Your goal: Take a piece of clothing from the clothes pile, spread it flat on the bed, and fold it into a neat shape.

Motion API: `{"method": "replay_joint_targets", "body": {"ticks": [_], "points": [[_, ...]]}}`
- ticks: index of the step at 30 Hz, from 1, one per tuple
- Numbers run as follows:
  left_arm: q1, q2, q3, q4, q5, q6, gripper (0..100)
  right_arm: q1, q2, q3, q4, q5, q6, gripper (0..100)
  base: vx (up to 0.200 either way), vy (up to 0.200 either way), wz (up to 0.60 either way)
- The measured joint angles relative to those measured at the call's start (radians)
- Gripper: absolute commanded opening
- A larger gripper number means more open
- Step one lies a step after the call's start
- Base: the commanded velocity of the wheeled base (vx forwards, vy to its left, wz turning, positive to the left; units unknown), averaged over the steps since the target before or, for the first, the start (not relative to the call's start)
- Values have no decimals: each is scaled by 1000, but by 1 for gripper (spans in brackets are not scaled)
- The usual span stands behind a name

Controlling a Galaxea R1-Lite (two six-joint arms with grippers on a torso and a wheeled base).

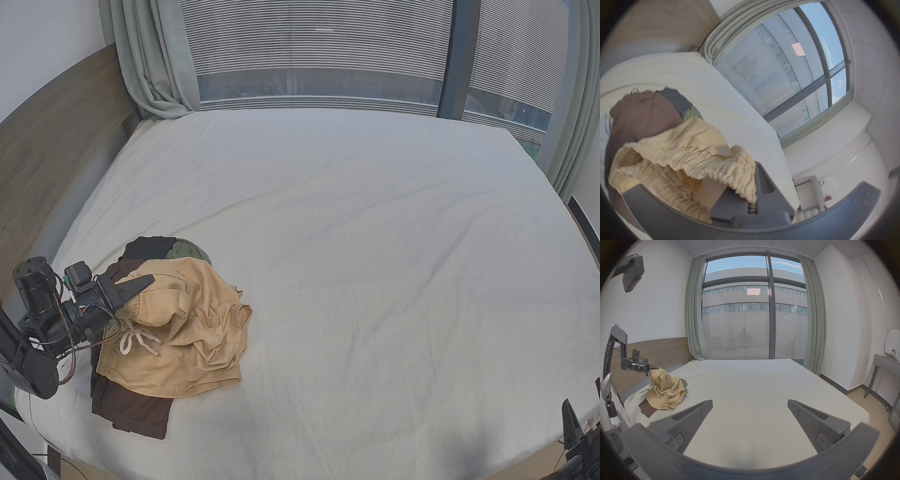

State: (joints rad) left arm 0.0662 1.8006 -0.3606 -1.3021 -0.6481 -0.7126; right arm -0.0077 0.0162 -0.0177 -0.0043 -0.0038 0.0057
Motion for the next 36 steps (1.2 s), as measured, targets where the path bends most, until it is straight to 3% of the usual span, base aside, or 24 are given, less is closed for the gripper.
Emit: {"method": "replay_joint_targets", "body": {"ticks": [12,29,36], "points": [[-265,-336,-118,386,56,-279,0,0,0,0,-1,-1,0,100,0,0,0],[-424,-417,-212,390,154,-299,0,0,0,0,-1,-1,0,100,0,0,0],[-512,-392,-279,389,171,-377,0,0,0,0,-1,-1,0,100,0,0,0]]}}
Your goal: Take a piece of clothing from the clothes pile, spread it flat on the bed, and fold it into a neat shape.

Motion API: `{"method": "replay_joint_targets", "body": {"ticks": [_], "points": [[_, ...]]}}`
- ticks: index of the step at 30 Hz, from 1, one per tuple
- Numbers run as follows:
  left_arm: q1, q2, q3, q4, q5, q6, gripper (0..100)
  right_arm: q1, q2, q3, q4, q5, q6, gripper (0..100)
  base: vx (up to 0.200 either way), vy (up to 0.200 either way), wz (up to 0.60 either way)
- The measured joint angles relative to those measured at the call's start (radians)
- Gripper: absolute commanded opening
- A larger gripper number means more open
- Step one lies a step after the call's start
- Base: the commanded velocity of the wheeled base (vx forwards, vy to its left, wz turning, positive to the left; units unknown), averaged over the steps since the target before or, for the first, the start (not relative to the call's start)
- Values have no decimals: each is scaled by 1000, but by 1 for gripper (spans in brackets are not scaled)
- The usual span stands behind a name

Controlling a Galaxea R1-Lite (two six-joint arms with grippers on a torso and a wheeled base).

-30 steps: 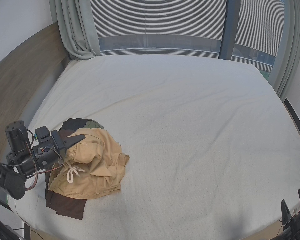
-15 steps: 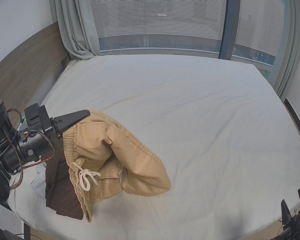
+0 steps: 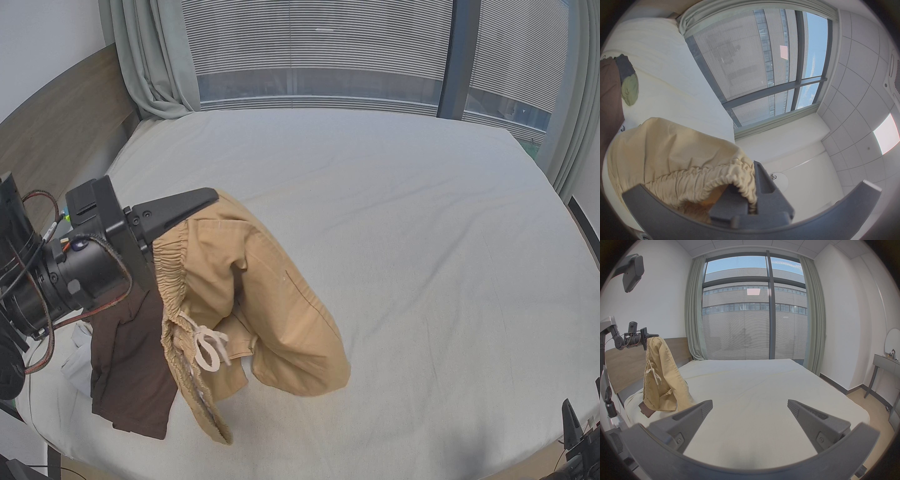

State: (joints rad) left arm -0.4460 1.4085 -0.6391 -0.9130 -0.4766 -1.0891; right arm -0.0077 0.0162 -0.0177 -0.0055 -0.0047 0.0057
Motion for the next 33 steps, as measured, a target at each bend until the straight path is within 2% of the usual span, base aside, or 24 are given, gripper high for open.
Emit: {"method": "replay_joint_targets", "body": {"ticks": [20,33], "points": [[-185,204,-167,-13,77,-10,0,1,0,0,0,0,1,100,0,0,0],[-257,317,-299,-1,69,-14,0,0,0,0,0,0,0,100,0,0,0]]}}
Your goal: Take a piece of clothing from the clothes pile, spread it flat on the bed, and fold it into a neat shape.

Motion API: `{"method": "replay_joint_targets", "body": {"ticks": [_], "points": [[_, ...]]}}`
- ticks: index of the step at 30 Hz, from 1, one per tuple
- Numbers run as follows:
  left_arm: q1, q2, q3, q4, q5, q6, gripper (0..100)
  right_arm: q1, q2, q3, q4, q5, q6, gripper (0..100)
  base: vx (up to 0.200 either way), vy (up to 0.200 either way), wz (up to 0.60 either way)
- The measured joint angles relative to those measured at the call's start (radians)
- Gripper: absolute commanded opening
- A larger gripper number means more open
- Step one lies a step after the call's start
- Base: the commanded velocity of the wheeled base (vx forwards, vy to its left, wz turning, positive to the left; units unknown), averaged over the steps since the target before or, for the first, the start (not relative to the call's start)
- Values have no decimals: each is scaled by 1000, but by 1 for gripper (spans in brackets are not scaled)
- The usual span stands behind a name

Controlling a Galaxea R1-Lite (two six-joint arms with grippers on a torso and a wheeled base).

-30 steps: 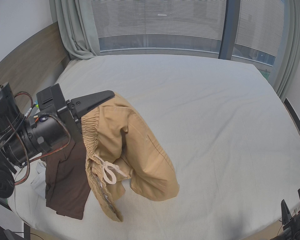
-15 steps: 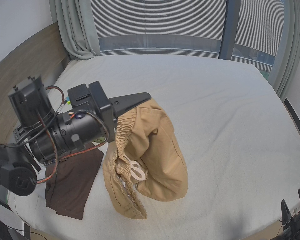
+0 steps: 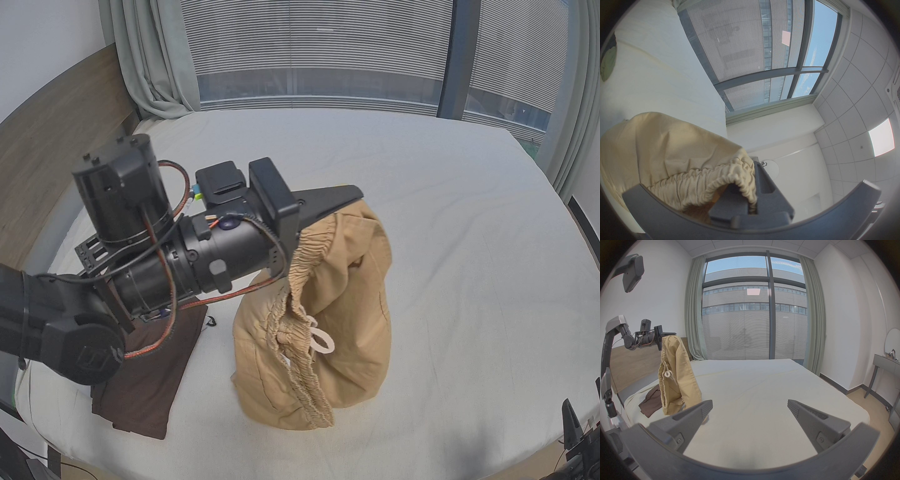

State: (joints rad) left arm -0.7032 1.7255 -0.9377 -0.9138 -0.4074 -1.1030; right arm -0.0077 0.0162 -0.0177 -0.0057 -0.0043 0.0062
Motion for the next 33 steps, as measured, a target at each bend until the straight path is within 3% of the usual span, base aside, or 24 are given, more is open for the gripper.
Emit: {"method": "replay_joint_targets", "body": {"ticks": [5,14,27,33], "points": [[-51,38,-78,49,3,-19,0,0,0,0,0,0,0,100,0,0,0],[-109,91,-208,96,4,-155,0,0,0,0,0,0,0,100,0,0,0],[-175,109,-382,156,0,-418,0,0,0,0,1,0,0,100,0,0,0],[-148,129,-351,136,12,-418,0,0,0,0,1,0,0,100,0,0,0]]}}
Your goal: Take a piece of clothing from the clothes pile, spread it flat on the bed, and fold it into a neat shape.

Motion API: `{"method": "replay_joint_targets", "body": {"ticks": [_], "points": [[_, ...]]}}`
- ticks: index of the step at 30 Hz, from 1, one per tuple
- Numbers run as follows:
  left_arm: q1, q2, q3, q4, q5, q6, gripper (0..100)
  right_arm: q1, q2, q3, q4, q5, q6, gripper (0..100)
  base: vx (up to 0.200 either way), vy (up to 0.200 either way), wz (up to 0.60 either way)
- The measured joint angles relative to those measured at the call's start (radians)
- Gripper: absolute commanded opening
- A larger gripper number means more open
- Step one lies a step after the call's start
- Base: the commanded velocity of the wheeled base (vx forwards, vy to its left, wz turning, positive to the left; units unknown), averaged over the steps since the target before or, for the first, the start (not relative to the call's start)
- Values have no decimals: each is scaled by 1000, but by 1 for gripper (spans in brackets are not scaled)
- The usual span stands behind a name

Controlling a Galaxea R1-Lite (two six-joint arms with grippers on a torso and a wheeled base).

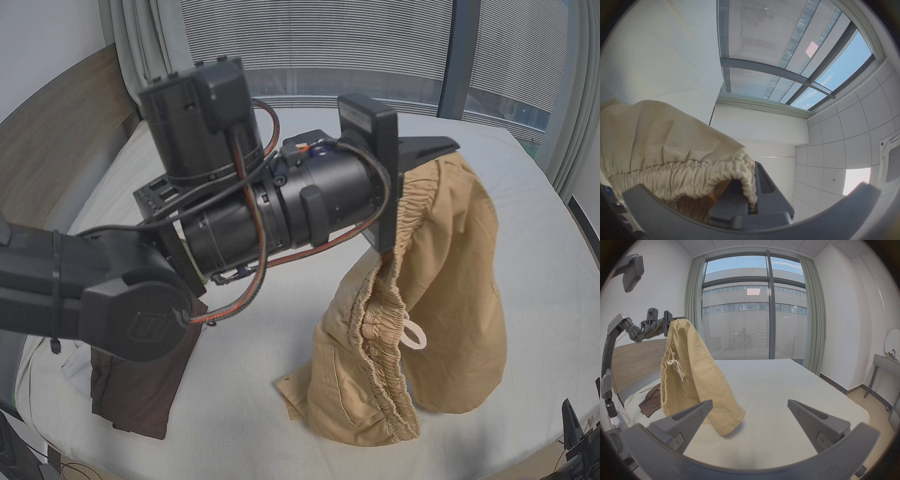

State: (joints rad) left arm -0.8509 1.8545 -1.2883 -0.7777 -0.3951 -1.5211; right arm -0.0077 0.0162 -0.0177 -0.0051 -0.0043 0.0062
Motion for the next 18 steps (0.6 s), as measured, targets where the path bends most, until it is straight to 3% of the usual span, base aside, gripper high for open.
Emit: {"method": "replay_joint_targets", "body": {"ticks": [10,18], "points": [[118,-9,260,-155,0,83,0,0,0,0,0,0,0,100,0,0,0],[177,-68,395,-191,-6,184,0,0,0,0,0,0,0,100,0,0,0]]}}
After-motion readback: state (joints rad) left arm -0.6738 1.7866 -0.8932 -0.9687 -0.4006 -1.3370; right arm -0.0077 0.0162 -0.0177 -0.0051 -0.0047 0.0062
